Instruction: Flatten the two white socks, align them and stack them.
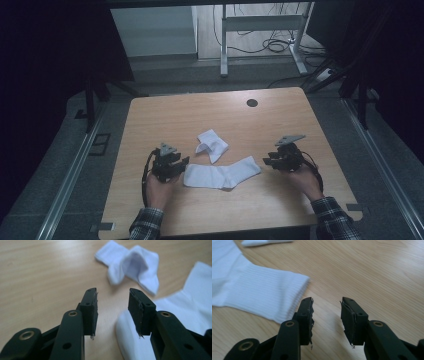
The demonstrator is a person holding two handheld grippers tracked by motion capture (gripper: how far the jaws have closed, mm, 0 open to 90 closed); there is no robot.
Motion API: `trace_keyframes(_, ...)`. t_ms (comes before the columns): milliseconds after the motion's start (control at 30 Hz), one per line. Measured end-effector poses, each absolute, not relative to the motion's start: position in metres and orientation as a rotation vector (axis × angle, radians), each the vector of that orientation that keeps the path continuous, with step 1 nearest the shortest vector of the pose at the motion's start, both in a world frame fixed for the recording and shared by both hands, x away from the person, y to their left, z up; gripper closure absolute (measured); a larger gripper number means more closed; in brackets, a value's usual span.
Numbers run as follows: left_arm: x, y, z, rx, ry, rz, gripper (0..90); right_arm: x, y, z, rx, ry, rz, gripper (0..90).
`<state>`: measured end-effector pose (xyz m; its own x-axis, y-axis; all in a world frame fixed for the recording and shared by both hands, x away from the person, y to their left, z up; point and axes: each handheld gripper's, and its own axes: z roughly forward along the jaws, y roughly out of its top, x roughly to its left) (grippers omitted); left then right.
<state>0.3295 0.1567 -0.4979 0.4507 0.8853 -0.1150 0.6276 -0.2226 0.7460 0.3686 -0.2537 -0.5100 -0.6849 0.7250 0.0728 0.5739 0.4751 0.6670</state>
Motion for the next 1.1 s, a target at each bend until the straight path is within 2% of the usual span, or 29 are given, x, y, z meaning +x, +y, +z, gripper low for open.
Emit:
trace_keyframes(233,0.373,0.145,-0.493,1.97,1.275,0.443,59.0,0.375,-0.272,-0.516,1.16,2.483,0.977,55.2)
trace_keyframes(433,0.399,0.133,-0.504,2.002,1.297,0.426,59.1,0.376,-0.279,-0.52,1.164,2.484,0.956,51.9)
trace_keyframes(633,0.405,0.124,-0.523,2.055,1.291,0.38,56.5,0.376,-0.28,-0.523,1.159,2.503,0.943,50.4)
trace_keyframes(867,0.402,0.113,-0.534,2.117,1.255,0.389,55.7,0.377,-0.28,-0.525,1.149,2.506,0.924,49.4)
trace_keyframes(1000,0.402,0.112,-0.535,2.117,1.237,0.38,62.1,0.377,-0.283,-0.527,1.13,2.493,0.924,46.0)
trace_keyframes(1100,0.401,0.113,-0.535,2.107,1.23,0.353,73.4,0.379,-0.286,-0.529,1.092,2.484,0.927,40.6)
